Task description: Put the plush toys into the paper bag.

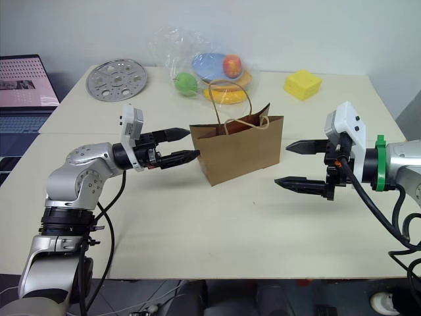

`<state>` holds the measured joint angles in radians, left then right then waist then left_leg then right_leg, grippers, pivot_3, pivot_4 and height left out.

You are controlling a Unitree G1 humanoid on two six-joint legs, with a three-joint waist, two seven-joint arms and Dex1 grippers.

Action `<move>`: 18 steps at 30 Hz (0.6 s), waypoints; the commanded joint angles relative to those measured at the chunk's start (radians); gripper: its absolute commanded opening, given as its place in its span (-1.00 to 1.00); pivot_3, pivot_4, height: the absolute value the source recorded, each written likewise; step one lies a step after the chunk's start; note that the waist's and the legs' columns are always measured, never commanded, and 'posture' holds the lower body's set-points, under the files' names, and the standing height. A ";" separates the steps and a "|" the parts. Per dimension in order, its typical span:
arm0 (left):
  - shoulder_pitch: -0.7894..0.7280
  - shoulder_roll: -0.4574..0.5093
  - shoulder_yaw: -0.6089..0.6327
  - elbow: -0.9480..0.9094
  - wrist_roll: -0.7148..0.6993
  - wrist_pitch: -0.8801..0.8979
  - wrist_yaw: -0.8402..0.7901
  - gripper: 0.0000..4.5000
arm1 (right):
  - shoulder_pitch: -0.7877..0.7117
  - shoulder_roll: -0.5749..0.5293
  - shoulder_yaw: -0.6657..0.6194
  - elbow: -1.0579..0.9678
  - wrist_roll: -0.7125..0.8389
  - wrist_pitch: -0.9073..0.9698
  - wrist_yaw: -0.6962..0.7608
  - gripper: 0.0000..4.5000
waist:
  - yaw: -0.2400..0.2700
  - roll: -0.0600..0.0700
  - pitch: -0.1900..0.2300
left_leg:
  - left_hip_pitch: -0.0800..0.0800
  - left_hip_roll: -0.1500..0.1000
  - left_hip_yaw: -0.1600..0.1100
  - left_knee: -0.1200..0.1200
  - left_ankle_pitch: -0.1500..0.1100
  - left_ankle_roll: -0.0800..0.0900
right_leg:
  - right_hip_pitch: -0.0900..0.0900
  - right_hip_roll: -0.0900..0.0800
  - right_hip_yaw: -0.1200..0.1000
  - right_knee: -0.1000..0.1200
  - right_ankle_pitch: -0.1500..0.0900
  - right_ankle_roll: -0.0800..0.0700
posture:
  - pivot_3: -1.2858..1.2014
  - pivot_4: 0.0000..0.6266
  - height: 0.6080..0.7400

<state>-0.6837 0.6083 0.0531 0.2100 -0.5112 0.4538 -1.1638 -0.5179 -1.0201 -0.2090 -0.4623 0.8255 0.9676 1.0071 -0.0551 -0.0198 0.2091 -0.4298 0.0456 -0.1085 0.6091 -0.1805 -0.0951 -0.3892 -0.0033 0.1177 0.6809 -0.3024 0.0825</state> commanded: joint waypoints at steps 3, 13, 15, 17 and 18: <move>-0.026 0.003 0.023 -0.016 -0.009 -0.011 -0.009 0.98 | -0.002 -0.012 -0.033 -0.034 0.054 0.005 -0.011 1.00 | 0.000 0.000 0.000 | 0.000 0.000 0.000 0.000 0.000 0.000 | 0.000 0.000 0.000 0.000 0.000 0.000 | 0.03 -0.52 1.00; -0.070 -0.066 0.012 0.061 0.060 -0.124 0.057 0.98 | -0.007 -0.010 -0.024 -0.041 0.074 -0.006 -0.034 1.00 | 0.001 0.000 0.000 | 0.000 0.000 0.000 0.001 0.000 0.000 | 0.000 0.000 0.000 0.000 0.000 0.000 | 0.03 -0.52 1.00; -0.076 -0.071 0.021 0.068 0.053 -0.122 0.059 0.98 | -0.005 -0.010 -0.025 -0.045 0.077 -0.007 -0.037 1.00 | 0.001 0.000 0.000 | 0.000 0.000 0.000 0.001 0.000 0.000 | 0.000 0.000 0.000 0.000 0.000 0.000 | 0.03 -0.52 1.00; -0.063 -0.059 0.030 0.045 0.044 -0.111 0.057 0.98 | -0.001 -0.012 -0.029 -0.050 0.083 -0.004 -0.039 1.00 | 0.001 0.000 0.000 | 0.000 0.000 0.000 0.001 0.000 0.000 | 0.000 0.000 0.000 0.000 0.000 0.000 | 0.03 -0.52 1.00; -0.043 -0.046 0.041 0.011 0.020 -0.082 0.051 0.98 | 0.003 -0.012 -0.031 -0.053 0.084 -0.005 -0.039 1.00 | 0.001 0.000 0.000 | 0.000 0.000 0.000 0.001 0.000 0.000 | 0.000 0.000 0.000 0.000 0.000 0.000 | 0.03 -0.52 1.00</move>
<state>-0.7282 0.5414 0.0580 0.2780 -0.4602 0.3579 -1.1055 -0.5166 -1.0183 -0.2107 -0.4821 0.8880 0.9716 0.9723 -0.0544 -0.0198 0.2091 -0.4298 0.0456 -0.1085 0.6099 -0.1805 -0.0951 -0.3890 -0.0033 0.1179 0.6811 -0.3024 0.0825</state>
